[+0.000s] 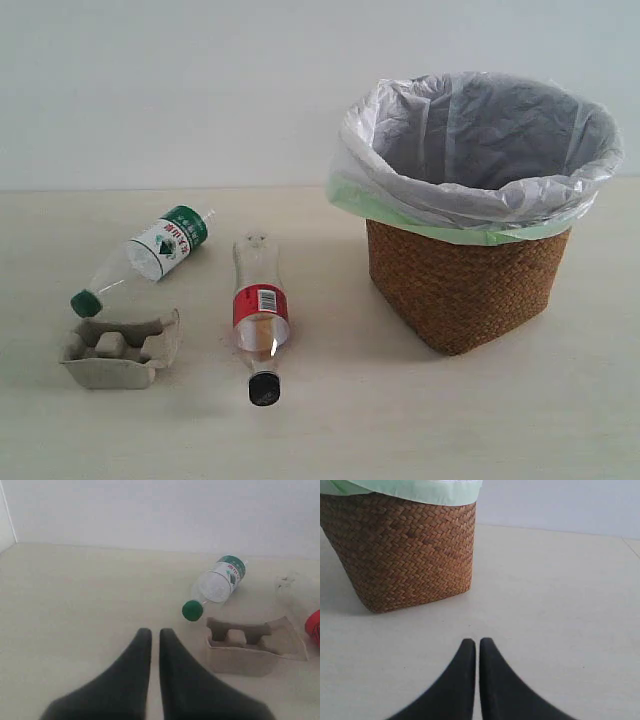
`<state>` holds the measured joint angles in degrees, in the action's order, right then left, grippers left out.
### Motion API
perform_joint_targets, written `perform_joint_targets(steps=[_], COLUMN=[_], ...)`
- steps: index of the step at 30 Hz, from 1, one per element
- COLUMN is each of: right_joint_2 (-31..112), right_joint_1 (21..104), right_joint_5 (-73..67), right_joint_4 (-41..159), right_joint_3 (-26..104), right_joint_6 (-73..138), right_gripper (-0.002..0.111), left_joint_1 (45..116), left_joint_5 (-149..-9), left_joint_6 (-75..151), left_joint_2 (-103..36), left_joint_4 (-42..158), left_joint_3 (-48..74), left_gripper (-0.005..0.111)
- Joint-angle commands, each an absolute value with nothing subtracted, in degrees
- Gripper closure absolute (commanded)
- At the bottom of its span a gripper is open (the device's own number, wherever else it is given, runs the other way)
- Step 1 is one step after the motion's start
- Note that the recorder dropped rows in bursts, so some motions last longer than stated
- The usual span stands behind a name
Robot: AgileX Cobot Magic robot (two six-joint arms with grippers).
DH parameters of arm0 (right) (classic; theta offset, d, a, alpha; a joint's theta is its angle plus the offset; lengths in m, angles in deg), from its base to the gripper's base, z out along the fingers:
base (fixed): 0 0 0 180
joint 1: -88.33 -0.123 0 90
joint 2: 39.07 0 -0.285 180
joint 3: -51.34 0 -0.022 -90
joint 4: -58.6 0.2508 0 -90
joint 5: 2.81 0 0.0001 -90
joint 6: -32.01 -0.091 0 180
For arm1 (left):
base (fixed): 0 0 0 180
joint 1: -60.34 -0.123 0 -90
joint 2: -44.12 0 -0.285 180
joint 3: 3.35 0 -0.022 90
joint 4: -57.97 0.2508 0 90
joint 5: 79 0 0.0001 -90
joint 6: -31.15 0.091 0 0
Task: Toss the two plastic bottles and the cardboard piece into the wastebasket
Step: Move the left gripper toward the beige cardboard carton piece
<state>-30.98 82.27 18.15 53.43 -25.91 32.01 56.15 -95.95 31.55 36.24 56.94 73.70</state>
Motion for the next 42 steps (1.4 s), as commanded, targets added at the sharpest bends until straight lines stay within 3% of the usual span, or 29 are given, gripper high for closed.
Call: perform_joint_targets(steps=[1, 15, 22, 26, 33, 42], right_joint_2=[-31.28, -31.28, -31.28, -31.28, -31.28, -31.28], right_joint_1=[82.54, 82.54, 82.54, 82.54, 82.54, 82.54], right_joint_5=[17.90, 17.90, 17.90, 17.90, 17.90, 17.90], right_joint_4=[53.39, 53.39, 53.39, 53.39, 53.39, 53.39], right_joint_3=[-25.88, -25.88, -25.88, -25.88, -25.88, -25.88], right_joint_6=[32.01, 32.01, 32.01, 32.01, 32.01, 32.01], right_gripper=[0.108, 0.108, 0.108, 0.108, 0.108, 0.108], left_joint_1=[55.93, 55.93, 55.93, 55.93, 55.93, 55.93], left_joint_5=[-91.62, -63.31, -45.01, -35.24, -44.61, -64.74], left_joint_6=[33.84, 29.62, 8.14, 6.83, 7.97, 20.01], left_joint_2=[36.33, 36.33, 36.33, 36.33, 33.99, 18.83], left_joint_4=[57.97, 57.97, 57.97, 57.97, 57.97, 60.54], left_joint_3=[73.86, 73.86, 73.86, 73.86, 62.62, 45.93], left_gripper=[0.101, 0.101, 0.101, 0.101, 0.101, 0.101])
